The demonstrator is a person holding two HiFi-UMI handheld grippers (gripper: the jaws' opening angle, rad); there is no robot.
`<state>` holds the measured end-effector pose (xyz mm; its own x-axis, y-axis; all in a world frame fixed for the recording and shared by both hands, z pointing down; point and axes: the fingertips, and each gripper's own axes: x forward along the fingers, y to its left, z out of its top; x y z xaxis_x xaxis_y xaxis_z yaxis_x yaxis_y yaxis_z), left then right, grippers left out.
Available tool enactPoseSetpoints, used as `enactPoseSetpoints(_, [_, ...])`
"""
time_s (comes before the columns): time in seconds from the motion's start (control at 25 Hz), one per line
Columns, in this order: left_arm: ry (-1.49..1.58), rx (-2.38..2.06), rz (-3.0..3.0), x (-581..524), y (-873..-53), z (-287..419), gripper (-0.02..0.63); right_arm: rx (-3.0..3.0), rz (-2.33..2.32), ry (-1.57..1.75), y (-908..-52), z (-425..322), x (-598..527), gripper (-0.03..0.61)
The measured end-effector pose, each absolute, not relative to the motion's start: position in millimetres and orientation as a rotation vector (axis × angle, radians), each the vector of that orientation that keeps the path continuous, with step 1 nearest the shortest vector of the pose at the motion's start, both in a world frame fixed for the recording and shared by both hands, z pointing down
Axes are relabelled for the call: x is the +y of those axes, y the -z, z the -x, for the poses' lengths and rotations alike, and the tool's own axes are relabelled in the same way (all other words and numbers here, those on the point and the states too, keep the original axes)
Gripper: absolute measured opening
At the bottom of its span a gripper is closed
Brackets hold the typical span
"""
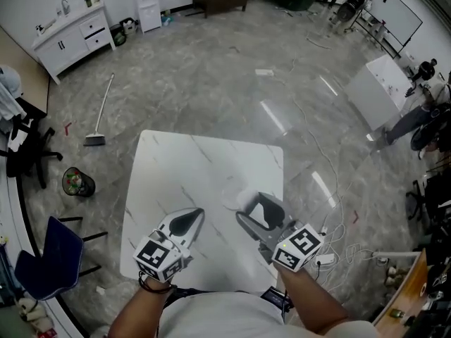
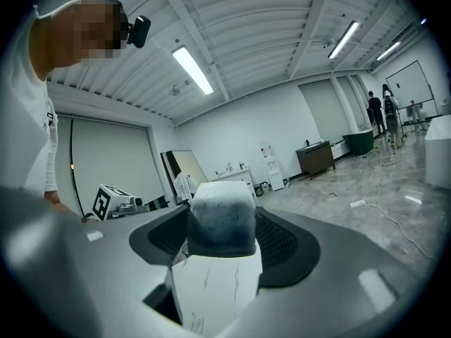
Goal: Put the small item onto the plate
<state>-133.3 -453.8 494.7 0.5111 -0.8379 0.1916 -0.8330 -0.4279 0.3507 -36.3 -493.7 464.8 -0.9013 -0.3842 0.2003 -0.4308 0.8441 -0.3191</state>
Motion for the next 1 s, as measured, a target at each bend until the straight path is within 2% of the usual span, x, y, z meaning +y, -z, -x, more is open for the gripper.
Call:
enactPoseSetpoints(0.52, [-0.114, -1.226, -2.355, -507, -587, 130, 0.006, -2.632, -0.724, -0.665, -629, 40, -563, 0.291])
enactPoseSetpoints(1.0, [-0.172, -1.120, -2.331, -530, -666, 114, 0.006, -2.441, -0.757, -0.742, -746, 39, -596, 0.291])
